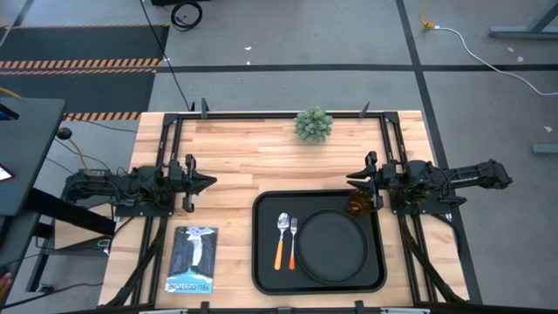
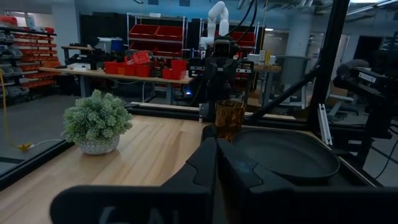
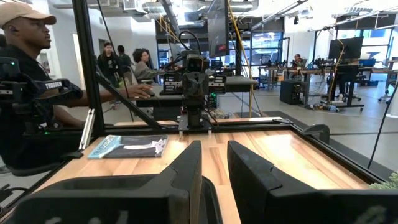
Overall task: Pick and place plate/cup/fork/spoon on tray
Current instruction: Return to Home Position
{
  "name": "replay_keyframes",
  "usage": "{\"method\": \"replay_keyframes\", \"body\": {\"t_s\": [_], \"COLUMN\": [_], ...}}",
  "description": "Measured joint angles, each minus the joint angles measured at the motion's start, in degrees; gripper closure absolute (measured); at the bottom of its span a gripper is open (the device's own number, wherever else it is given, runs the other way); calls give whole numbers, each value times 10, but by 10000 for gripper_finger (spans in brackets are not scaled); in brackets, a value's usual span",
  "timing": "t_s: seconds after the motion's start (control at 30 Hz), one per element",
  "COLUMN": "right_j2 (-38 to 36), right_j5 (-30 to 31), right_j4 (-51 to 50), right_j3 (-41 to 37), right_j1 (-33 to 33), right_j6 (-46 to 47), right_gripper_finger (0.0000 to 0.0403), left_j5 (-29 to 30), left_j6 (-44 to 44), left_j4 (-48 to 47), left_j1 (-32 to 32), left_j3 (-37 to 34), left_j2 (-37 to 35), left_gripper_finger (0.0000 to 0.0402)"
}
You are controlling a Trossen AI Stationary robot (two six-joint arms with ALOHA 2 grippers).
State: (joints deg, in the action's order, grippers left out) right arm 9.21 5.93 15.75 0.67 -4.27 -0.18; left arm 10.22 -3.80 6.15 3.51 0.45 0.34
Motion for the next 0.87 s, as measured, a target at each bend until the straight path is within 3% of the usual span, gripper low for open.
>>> {"method": "replay_keyframes", "body": {"t_s": [0.87], "right_j2": [0], "right_j5": [0], "right_j4": [0], "right_j3": [0], "right_j1": [0], "right_j6": [0], "right_gripper_finger": [318], "left_j5": [0], "left_j6": [0], "left_j4": [0], "left_j1": [0], "left_j3": [0], "left_j2": [0], "left_gripper_finger": [377]}}
